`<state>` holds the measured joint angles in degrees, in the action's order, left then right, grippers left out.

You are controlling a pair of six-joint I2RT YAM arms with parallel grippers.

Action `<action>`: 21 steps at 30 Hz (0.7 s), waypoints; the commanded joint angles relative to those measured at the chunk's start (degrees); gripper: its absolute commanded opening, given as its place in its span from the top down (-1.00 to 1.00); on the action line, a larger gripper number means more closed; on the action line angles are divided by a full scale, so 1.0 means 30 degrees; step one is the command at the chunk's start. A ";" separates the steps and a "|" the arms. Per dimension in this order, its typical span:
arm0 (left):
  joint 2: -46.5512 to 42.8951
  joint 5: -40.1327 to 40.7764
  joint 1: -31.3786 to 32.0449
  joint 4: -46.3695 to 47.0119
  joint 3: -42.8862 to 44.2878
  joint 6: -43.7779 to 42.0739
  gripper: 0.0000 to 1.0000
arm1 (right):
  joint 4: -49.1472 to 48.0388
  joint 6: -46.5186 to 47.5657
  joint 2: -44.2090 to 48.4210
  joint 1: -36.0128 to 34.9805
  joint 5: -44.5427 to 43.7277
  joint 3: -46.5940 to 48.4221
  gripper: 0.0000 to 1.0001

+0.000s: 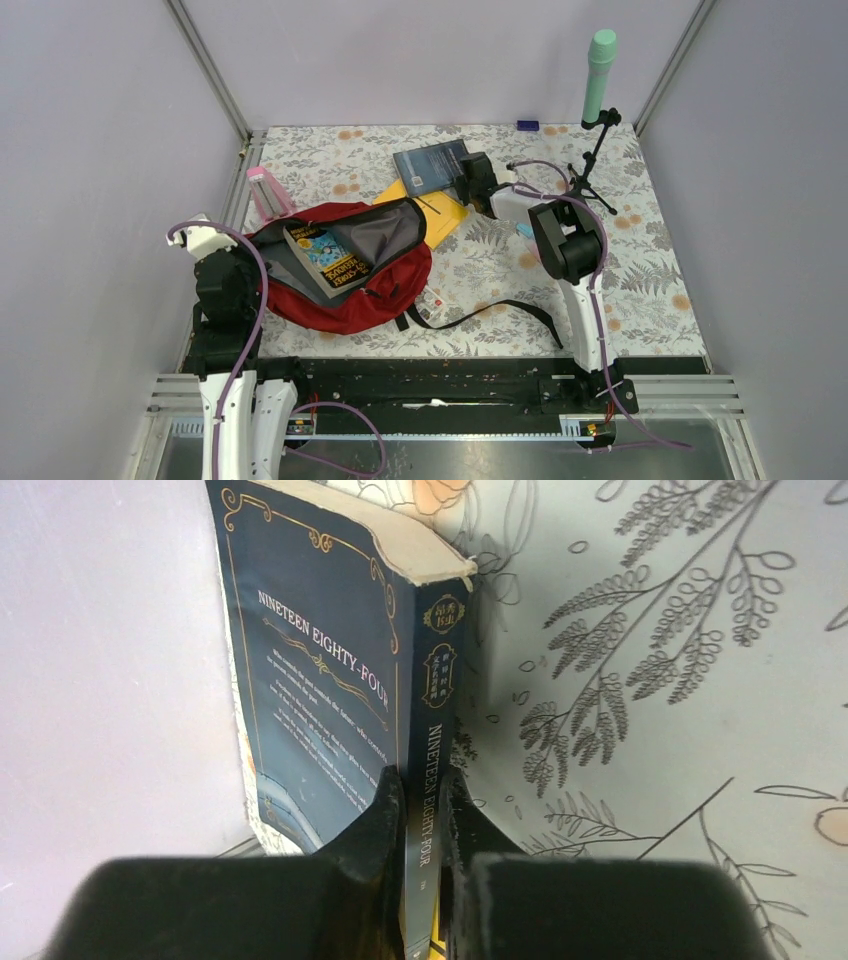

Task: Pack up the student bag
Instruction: Move the book to the center of the board.

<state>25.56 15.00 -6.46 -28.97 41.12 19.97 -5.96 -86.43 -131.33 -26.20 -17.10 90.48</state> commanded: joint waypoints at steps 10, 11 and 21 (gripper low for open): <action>-0.0478 -0.0021 -0.0367 0.2334 0.0736 0.0257 1.00 | -0.4319 0.0270 0.4960 -0.0114 -0.1993 -0.7299 1.00; -0.0473 -0.0036 -0.0367 0.2359 0.0726 0.0258 1.00 | -0.4649 0.0378 0.5463 -0.0116 -0.1768 -0.8012 1.00; -0.0652 -0.0105 -0.0396 0.2346 0.0677 0.0288 1.00 | -0.6841 0.1026 0.8642 -0.0414 -0.0141 -1.3634 1.00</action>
<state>24.97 14.96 -7.11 -28.99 41.12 20.01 -23.81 -85.76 -110.69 -26.28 -18.76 54.74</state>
